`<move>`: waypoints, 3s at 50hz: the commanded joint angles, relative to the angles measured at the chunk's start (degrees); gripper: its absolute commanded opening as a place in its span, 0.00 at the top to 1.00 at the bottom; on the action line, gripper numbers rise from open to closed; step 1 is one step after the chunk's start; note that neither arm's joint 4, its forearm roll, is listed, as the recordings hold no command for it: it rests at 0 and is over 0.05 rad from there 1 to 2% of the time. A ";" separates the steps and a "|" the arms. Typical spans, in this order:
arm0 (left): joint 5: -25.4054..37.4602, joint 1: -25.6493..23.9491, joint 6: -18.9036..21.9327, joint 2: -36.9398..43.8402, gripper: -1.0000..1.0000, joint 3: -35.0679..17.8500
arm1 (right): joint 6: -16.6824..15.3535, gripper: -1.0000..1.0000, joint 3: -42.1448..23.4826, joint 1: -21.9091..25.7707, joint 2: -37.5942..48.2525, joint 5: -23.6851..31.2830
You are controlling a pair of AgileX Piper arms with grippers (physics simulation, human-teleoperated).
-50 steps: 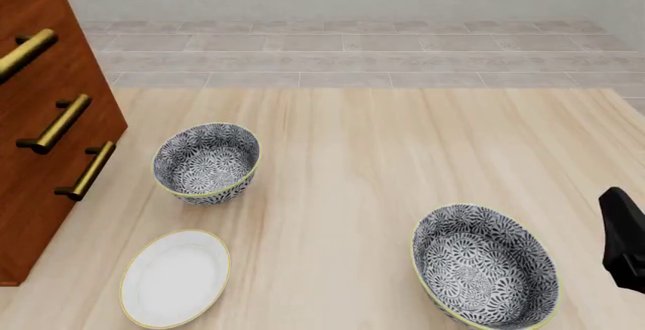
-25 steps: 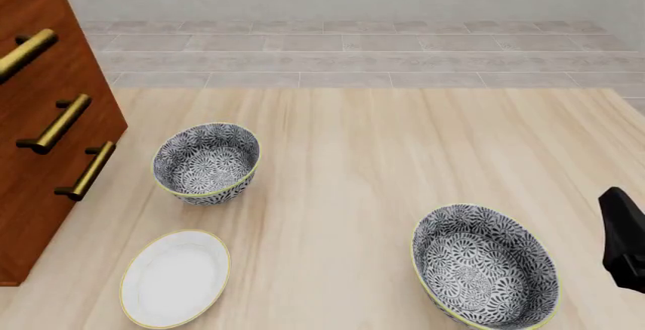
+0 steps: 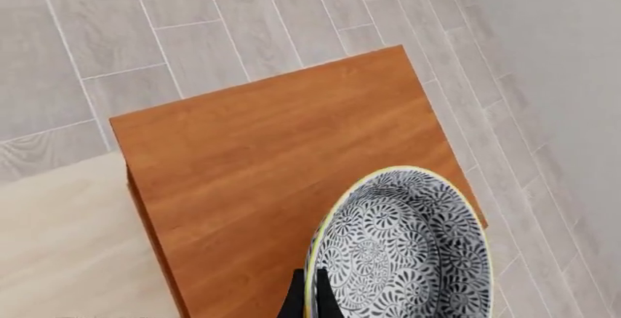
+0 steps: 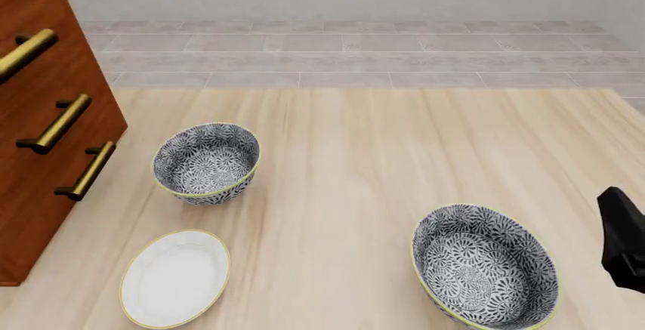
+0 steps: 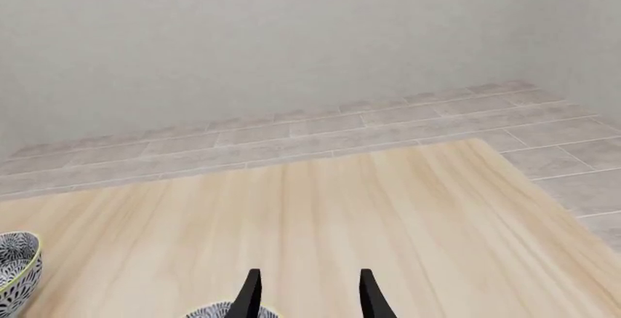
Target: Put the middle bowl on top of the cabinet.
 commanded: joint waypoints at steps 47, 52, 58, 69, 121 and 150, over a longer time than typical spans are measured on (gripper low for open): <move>-1.30 2.48 1.30 -0.16 1.00 3.27 | 0.33 0.00 -0.01 -0.03 -0.02 0.02; -1.25 2.47 1.50 0.02 1.00 2.74 | 0.34 0.00 -0.01 -0.04 -0.14 0.13; -1.22 2.29 1.38 0.08 1.00 2.65 | 0.40 0.00 0.01 -0.09 -0.35 0.34; -1.71 2.40 1.49 0.15 1.00 2.90 | 0.48 0.00 0.01 -0.11 -0.23 0.21; -4.14 0.69 -0.82 -2.22 0.00 2.14 | 0.53 0.00 0.01 -0.06 -0.57 0.53; -0.99 2.47 -0.34 -3.20 0.00 -3.73 | 0.30 0.00 0.00 0.05 -0.72 0.62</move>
